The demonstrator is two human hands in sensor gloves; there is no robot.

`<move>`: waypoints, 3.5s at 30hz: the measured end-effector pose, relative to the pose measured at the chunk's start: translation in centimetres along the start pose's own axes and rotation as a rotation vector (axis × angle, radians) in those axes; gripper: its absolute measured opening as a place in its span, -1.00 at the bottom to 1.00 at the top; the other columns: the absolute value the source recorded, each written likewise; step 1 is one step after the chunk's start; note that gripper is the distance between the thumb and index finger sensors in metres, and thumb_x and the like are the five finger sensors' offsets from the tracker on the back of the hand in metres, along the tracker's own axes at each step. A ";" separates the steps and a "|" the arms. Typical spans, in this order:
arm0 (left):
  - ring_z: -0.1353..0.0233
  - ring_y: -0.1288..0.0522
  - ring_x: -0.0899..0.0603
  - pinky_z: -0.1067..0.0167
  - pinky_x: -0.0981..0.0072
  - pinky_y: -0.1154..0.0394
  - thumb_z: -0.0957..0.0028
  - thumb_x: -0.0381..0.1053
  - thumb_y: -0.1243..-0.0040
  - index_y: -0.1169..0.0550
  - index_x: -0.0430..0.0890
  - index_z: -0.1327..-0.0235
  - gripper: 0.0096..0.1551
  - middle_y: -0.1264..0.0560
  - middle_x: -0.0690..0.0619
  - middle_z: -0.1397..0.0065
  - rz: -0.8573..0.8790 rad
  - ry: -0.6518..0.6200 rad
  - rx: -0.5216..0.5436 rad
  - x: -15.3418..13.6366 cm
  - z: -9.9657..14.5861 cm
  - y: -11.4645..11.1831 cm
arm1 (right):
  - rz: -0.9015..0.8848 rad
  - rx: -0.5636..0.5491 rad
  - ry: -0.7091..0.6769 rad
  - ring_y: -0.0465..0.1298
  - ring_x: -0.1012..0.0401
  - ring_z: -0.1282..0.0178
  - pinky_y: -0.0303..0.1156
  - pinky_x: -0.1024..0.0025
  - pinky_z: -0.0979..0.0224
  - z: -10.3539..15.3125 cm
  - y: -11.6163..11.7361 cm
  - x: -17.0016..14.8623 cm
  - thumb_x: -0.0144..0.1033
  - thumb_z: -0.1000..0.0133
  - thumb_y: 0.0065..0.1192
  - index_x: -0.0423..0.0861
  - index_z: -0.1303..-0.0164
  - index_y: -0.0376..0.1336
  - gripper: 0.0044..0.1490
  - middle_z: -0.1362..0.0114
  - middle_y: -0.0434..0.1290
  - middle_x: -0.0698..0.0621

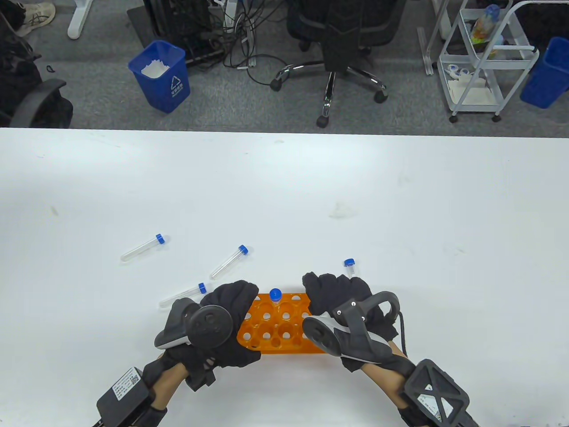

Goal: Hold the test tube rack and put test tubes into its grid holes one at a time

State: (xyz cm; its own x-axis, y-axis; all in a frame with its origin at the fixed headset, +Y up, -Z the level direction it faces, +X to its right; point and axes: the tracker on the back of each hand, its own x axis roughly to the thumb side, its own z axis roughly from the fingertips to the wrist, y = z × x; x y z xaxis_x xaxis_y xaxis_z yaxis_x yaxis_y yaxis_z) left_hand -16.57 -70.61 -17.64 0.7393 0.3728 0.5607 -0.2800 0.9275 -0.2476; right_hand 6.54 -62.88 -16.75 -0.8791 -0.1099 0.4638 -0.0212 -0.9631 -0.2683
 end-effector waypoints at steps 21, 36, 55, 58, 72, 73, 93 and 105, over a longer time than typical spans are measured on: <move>-0.49 -0.25 -0.52 -0.41 -0.33 -0.28 0.54 0.49 -0.58 -0.06 -0.19 -0.50 0.53 -0.12 -0.24 -0.53 -0.003 0.032 -0.024 -0.5 0.1 -0.1 | -0.051 -0.039 0.181 0.66 -0.15 -0.14 0.60 -0.12 -0.14 -2.3 -4.6 -5.2 -0.10 0.08 0.42 -0.11 -0.37 0.31 -0.20 -0.41 0.50 -0.27; -0.49 -0.25 -0.52 -0.41 -0.33 -0.28 0.54 0.49 -0.58 -0.06 -0.19 -0.50 0.53 -0.12 -0.23 -0.53 -0.018 0.040 -0.025 -0.5 0.2 -0.1 | -0.104 0.378 0.391 0.65 -0.14 -0.09 0.61 -0.09 -0.10 -6.6 8.7 -10.6 -0.16 0.07 0.41 -0.10 -0.35 0.29 -0.25 -0.36 0.49 -0.27; -0.50 -0.24 -0.52 -0.42 -0.33 -0.28 0.54 0.49 -0.58 -0.06 -0.19 -0.50 0.53 -0.12 -0.23 -0.53 -0.029 0.048 -0.020 -0.6 0.3 -0.1 | -0.027 0.468 0.474 0.69 -0.09 0.09 0.64 -0.01 0.04 -6.8 15.6 -10.2 -0.14 0.12 0.48 -0.14 -0.31 0.33 -0.22 -0.21 0.57 -0.24; -0.49 -0.25 -0.52 -0.41 -0.33 -0.28 0.54 0.49 -0.58 -0.06 -0.19 -0.50 0.53 -0.12 -0.24 -0.53 -0.034 0.048 -0.019 -0.6 0.4 -0.1 | -0.015 0.470 0.475 0.70 -0.09 0.10 0.65 -0.01 0.05 -6.9 15.7 -10.0 -0.17 0.13 0.50 -0.16 -0.31 0.32 -0.21 -0.21 0.57 -0.25; -0.50 -0.25 -0.52 -0.42 -0.33 -0.28 0.54 0.49 -0.58 -0.06 -0.19 -0.50 0.53 -0.12 -0.23 -0.53 -0.034 0.041 -0.014 -0.6 0.4 0.0 | -0.141 0.479 0.507 0.68 -0.12 0.04 0.63 -0.05 0.00 -6.3 14.2 -10.9 -0.25 0.10 0.46 -0.15 -0.33 0.32 -0.25 -0.25 0.55 -0.27; -0.50 -0.25 -0.52 -0.42 -0.33 -0.28 0.54 0.49 -0.58 -0.06 -0.19 -0.50 0.53 -0.12 -0.23 -0.53 -0.033 0.041 -0.013 -0.6 0.4 0.0 | -0.152 0.465 0.503 0.67 -0.12 0.03 0.63 -0.05 -0.01 -6.2 13.6 -10.8 -0.25 0.10 0.46 -0.15 -0.33 0.32 -0.25 -0.26 0.54 -0.27; -0.49 -0.25 -0.52 -0.41 -0.33 -0.28 0.54 0.49 -0.58 -0.06 -0.19 -0.50 0.53 -0.12 -0.24 -0.53 -0.007 0.030 -0.011 -0.6 0.4 -0.2 | -0.314 -0.193 0.284 0.69 -0.13 -0.17 0.67 -0.08 -0.17 -1.2 -3.7 -7.6 -0.35 0.11 0.45 -0.06 -0.25 0.40 -0.35 -0.36 0.52 -0.21; -0.50 -0.24 -0.52 -0.41 -0.33 -0.28 0.54 0.49 -0.58 -0.06 -0.19 -0.50 0.53 -0.12 -0.24 -0.53 0.002 0.029 -0.005 -0.6 0.4 -0.2 | -0.503 -0.374 0.201 0.70 -0.10 -0.05 0.65 -0.05 -0.09 4.4 -4.1 -6.3 -0.23 0.15 0.52 -0.08 -0.18 0.43 -0.35 -0.27 0.58 -0.19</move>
State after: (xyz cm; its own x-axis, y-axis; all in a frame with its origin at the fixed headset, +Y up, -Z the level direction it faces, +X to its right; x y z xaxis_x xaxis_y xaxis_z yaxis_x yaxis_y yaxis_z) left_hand -17.23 -70.98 -17.64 0.7564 0.3735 0.5370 -0.2782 0.9267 -0.2528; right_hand 14.23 -59.34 -14.86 -0.7898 0.4148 0.4518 -0.5850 -0.7307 -0.3518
